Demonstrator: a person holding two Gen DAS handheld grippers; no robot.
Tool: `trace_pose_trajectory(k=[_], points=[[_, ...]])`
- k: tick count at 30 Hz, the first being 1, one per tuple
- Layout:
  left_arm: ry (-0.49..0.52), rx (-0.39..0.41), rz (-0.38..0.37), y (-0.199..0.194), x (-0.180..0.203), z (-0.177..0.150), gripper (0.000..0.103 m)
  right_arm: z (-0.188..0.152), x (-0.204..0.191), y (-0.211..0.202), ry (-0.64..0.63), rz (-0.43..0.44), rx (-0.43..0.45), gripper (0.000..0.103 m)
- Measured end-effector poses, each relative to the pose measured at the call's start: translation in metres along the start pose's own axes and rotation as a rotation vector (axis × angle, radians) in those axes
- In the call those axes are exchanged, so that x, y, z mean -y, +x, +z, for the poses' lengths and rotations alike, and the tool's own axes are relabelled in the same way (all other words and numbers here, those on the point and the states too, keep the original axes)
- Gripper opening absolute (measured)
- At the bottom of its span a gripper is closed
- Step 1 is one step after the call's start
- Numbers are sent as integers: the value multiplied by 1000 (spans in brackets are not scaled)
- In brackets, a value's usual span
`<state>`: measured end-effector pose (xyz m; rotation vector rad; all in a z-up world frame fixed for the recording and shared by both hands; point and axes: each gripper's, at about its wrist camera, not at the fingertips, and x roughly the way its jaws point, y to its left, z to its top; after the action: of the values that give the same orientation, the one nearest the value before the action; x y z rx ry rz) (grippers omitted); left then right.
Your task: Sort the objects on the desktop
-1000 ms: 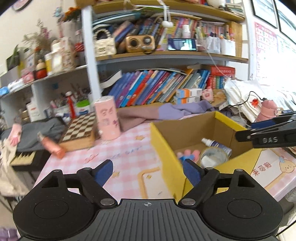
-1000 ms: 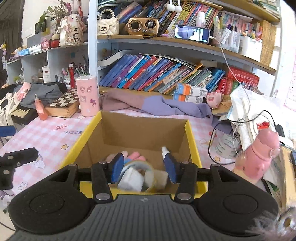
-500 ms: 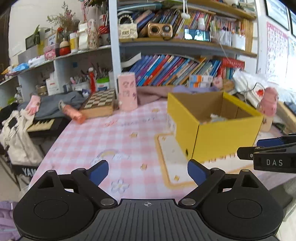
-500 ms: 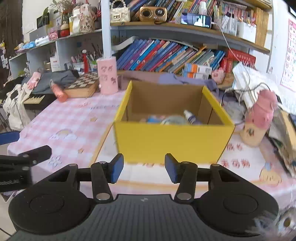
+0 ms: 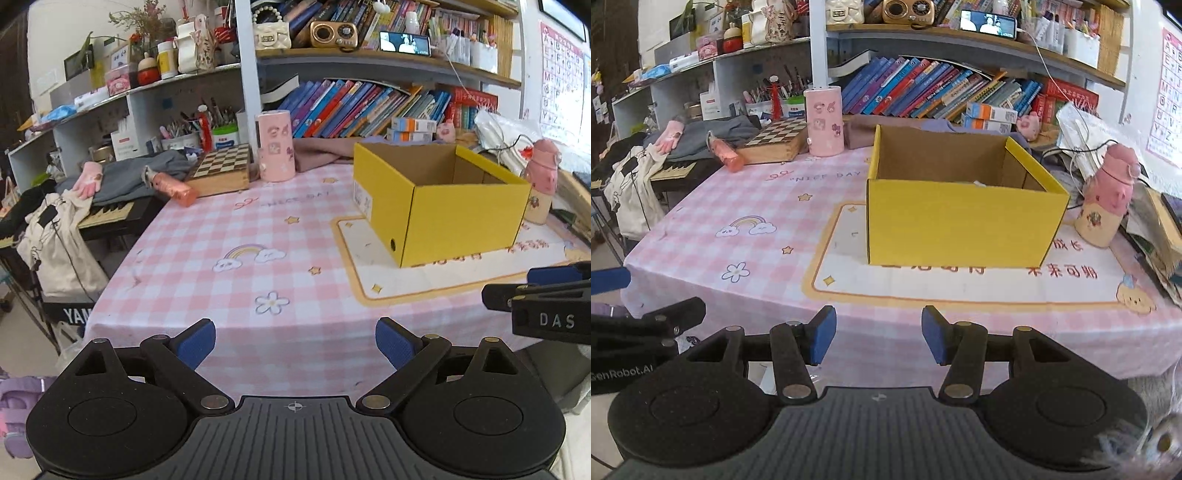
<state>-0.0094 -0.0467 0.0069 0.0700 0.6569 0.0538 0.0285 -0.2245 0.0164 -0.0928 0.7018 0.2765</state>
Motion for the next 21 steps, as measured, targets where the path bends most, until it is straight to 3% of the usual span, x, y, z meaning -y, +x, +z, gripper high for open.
trace_pose_trajectory(k=[12, 21], points=[[16, -16, -16, -4, -5, -6, 96, -13, -10, -11, 17, -24, -7, 74], [35, -22, -36, -4, -6, -6, 96, -16, -13, -11, 26, -27, -20, 80]])
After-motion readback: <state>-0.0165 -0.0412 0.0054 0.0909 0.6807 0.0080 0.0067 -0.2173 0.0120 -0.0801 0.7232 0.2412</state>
